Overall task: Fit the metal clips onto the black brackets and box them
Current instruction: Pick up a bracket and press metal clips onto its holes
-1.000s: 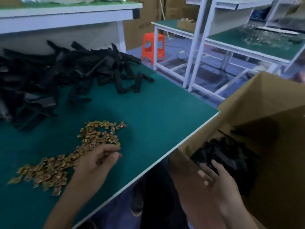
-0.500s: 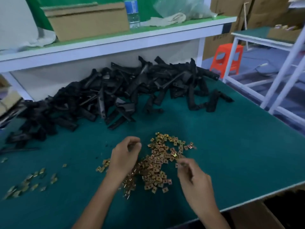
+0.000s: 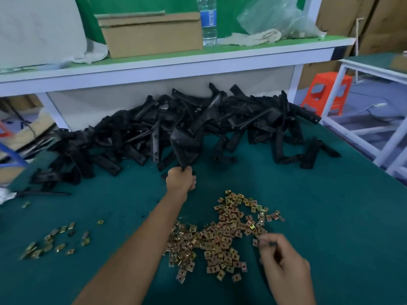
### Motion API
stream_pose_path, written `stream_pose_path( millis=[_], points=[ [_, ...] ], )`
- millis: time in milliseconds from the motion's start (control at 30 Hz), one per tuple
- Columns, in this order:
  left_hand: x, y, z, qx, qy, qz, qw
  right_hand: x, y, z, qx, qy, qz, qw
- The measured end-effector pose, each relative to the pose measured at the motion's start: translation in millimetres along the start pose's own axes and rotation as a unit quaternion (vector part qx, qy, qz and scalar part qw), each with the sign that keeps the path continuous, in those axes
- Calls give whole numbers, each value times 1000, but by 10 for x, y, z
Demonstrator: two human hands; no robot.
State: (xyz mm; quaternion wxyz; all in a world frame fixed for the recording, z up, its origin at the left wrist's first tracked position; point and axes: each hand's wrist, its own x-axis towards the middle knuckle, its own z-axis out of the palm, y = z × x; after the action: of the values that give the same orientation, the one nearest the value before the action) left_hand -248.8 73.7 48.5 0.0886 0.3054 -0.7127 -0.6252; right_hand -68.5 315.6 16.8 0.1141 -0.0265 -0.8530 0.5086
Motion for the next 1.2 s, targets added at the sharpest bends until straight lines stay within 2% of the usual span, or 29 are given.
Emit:
stream_pose_path(
  millis=[133,233,333,400,467,567,633,733,833,900,1000,1100,1200],
  points=[
    [-429,-252,-274,8,4,83,997,2,27,9,10,-11,1,1000],
    [-733,-399,-527,72,49,149,985,-19,26,-1,6,-25,-5,1000],
    [-934,-402,-755,122,109,173,971,-43,3,-16,-2,-28,-7,1000],
    [-1098,-356,-857,153,118,181,964,-88,-38,-35,9,-32,0,999],
    [-1380,-348,-850,162,63,204,963,-165,-111,-61,34,-44,7,998],
    [-1997,-473,-659,159,-98,230,955,-298,-266,-74,97,-103,13,990],
    [-2320,-615,-494,181,-176,243,937,-339,-349,-61,152,-130,26,979],
    [-2530,-750,-353,281,-223,280,890,-351,-370,-75,159,-92,32,982],
    [-2514,-798,-397,279,-265,302,872,-319,-240,-138,72,-57,17,996],
    [-2411,-830,-515,282,-248,322,869,-292,-101,-190,-39,-33,-27,998],
    [-2167,-909,-704,281,-169,338,882,-288,15,-198,-167,-25,-105,980],
    [-2026,-979,-829,292,-94,322,896,-347,42,-138,-207,1,-123,971],
    [-1945,-1032,-886,307,-44,333,891,-362,49,-113,-204,0,-119,972]
  ],
)
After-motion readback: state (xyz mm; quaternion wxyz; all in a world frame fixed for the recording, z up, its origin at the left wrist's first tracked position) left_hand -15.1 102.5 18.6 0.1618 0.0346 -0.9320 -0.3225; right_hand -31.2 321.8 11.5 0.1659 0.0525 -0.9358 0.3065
